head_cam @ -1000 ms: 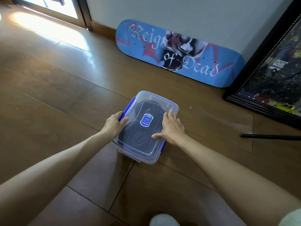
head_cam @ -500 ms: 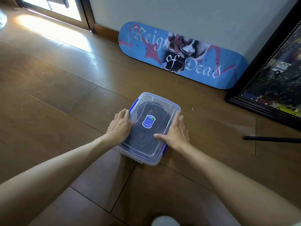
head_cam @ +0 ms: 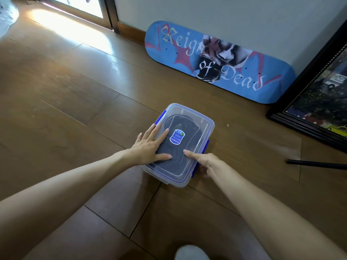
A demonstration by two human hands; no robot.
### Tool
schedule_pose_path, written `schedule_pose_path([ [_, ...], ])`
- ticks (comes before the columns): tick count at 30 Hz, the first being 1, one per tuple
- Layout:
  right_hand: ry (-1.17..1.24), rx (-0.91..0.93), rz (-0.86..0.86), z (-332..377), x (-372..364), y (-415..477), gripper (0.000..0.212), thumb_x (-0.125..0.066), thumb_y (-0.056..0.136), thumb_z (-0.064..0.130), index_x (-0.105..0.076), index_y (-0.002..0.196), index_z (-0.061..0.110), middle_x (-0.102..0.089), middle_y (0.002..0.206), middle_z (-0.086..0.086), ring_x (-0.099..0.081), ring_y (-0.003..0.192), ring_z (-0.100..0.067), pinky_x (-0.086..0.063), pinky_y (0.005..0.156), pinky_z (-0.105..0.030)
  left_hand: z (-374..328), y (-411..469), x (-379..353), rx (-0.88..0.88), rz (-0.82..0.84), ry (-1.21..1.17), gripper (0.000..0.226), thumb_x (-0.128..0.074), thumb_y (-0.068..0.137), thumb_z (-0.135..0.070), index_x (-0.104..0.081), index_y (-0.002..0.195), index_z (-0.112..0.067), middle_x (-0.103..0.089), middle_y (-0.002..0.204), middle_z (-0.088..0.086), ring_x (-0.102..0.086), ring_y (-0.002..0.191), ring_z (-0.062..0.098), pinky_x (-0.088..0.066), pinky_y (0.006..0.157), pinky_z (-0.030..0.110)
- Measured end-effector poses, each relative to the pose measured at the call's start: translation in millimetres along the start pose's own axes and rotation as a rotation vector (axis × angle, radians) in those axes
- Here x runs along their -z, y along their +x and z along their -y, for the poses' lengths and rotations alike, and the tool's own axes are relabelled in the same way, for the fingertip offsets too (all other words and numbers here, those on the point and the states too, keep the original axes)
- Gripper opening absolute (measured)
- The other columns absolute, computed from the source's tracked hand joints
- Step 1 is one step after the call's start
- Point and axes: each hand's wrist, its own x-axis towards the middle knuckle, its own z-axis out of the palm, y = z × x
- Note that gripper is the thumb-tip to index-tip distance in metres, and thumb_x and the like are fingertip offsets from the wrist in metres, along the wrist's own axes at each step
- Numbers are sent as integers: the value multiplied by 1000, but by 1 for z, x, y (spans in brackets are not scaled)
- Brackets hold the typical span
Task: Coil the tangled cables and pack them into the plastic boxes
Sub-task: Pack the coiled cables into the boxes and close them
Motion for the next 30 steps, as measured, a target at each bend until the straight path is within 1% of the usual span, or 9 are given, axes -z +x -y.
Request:
schedule_pose_path([
  [3,22,-17,3,0,-5,-4,66,-81,76,25,-48,130,4,-56,132,-13,-55,115,-29,-36,75,-32,0,-1,0,-11,-3,-6,93,-44,83,-69,13,148,-34,26,155,-1,23,143,19,-1,118,48],
  [6,16,62,-117,-1,-13,-2,54,-86,70,28,-52,108,9,-60,109,-8,-59,85,-24,-46,63,-34,-1,-1,1,-10,1,-15,93,-44,83,-68,12,149,-33,26,155,-1,23,143,20,-1,118,49],
  [8,-82,146,-198,-1,-19,-1,56,-87,66,34,-54,103,9,-64,107,-7,-63,89,-26,-56,69,-43,-1,-1,2,-7,10,-28,93,-44,84,-67,12,149,-33,26,155,-1,23,143,21,0,117,49],
  [10,-123,172,-238,-1,-22,-3,50,-84,71,34,-55,103,10,-65,108,-9,-65,95,-31,-57,79,-49,-2,-1,3,-9,13,-32,92,-44,84,-66,12,149,-32,26,155,-1,23,143,21,0,116,49],
  [14,-90,175,-254,-3,-23,-2,41,-80,77,31,-56,103,10,-65,109,-11,-65,96,-33,-57,79,-51,-4,-1,4,-8,18,-67,92,-48,84,-64,10,149,-32,25,156,-1,24,143,21,1,116,50],
  [22,-61,199,-342,-3,-28,-2,33,-79,78,26,-48,73,15,-65,107,-14,-65,95,-35,-56,81,-51,-3,1,15,-17,76,-220,92,-63,84,-48,-1,151,-33,22,156,-4,26,142,19,4,116,49],
  [24,-12,175,-354,-1,-28,-3,33,-79,78,22,-48,74,13,-65,109,-14,-65,94,-35,-56,82,-51,-5,1,15,-14,76,-222,91,-63,84,-47,-2,151,-32,22,157,-3,25,142,19,4,116,49],
  [27,50,151,-378,1,-28,-4,26,-77,80,16,-53,90,10,-65,110,-13,-64,90,-32,-55,85,-48,-5,0,16,-17,74,-230,90,-62,85,-46,-2,151,-32,21,157,-3,25,142,19,5,115,49],
  [30,73,136,-388,1,-29,-2,24,-75,81,15,-55,93,9,-66,109,-14,-61,84,-30,-55,84,-47,-5,-1,16,-21,68,-231,90,-62,85,-45,-3,151,-31,21,157,-3,25,142,19,5,115,49],
])
